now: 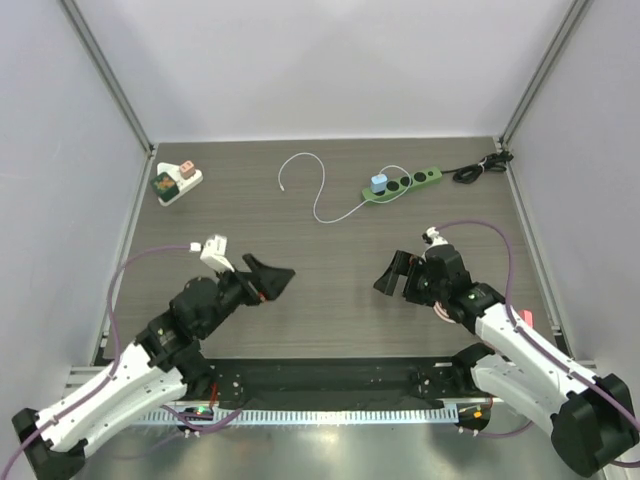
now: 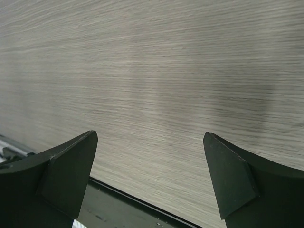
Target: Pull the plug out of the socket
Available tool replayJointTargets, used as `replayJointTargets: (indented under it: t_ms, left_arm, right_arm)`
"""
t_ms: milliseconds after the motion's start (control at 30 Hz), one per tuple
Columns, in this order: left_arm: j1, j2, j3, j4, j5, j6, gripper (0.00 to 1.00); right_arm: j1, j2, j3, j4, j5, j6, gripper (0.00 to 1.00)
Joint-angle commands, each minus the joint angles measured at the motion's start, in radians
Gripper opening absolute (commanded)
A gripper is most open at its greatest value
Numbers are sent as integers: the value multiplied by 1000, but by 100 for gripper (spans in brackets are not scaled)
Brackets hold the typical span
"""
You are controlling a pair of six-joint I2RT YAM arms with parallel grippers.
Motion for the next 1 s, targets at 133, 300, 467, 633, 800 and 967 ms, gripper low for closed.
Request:
replayJointTargets:
  t_ms: [133,300,467,633,800,967]
  left_arm:
    - [2,380,355,-485,-416,-39,100]
    - [3,455,349,-207,-225,88,100]
    - [3,629,374,74,96,152,100]
    - [-4,951,542,122,397,156,100]
    - [-115,1209,711,232,484,153,90]
    - [-211,1462,941,254,572,121,73]
  right_arm:
    - [5,12,136,-119,140,-68,99]
    - [6,44,175,-213,203,-32,100]
    - [3,93,259,-310,266,1,99]
    - [-39,62,353,-449,424,20,100]
    - [-254,44,416,-505,357,-40,100]
    - [-408,42,555,-598,375,-153,100]
